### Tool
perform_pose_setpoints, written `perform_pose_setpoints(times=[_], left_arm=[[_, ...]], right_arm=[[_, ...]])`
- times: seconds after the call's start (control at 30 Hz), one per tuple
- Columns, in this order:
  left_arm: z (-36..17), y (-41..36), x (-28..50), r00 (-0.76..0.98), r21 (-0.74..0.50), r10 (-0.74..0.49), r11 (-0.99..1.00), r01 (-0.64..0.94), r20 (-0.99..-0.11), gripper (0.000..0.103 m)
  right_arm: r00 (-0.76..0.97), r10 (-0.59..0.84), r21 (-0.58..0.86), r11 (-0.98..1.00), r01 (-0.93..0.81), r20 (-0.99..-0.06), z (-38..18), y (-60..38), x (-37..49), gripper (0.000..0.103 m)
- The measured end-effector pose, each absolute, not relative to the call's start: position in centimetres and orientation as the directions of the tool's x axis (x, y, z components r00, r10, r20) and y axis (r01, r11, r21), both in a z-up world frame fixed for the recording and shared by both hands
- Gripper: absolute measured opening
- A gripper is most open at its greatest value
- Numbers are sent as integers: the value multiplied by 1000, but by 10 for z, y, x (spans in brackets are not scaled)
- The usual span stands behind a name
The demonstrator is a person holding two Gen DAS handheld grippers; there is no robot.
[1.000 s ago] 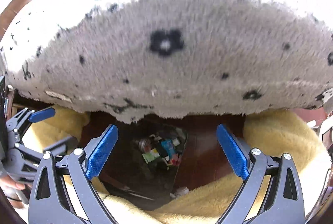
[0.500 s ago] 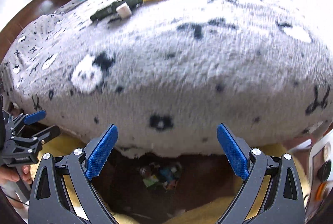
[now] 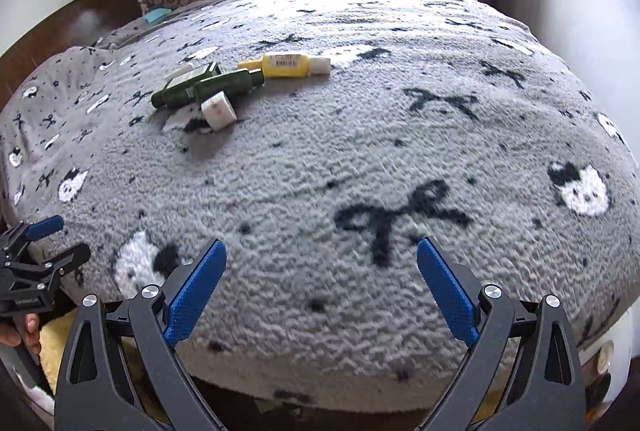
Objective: Collect trash
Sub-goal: 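Raise both tools back over the bed toward the remaining items, then grasp the white tape roll with the right tool while the left tool grasps a green bottle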
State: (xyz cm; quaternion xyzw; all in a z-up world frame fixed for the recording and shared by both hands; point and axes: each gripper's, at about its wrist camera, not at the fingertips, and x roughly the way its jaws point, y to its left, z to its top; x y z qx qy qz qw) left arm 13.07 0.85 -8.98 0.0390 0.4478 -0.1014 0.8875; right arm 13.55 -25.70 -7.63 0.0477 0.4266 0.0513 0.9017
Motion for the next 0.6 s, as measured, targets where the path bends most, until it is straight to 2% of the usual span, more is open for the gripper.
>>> perform_pose_setpoints(times=[0.3, 0.47, 0.6], left_arm=[[-94, 3, 172, 572, 18, -117, 974, 224, -812, 95], [-91, 8, 193, 578, 34, -96, 977, 211, -810, 95], [-88, 9, 205, 585, 38, -94, 977, 208, -806, 95]], right_arm=[[634, 215, 136, 976, -172, -742, -74, -209, 203, 96], [616, 258, 151, 963, -222, -744, -78, -191, 229, 78], [602, 285, 152, 953, -263, -746, -84, -179, 247, 67]])
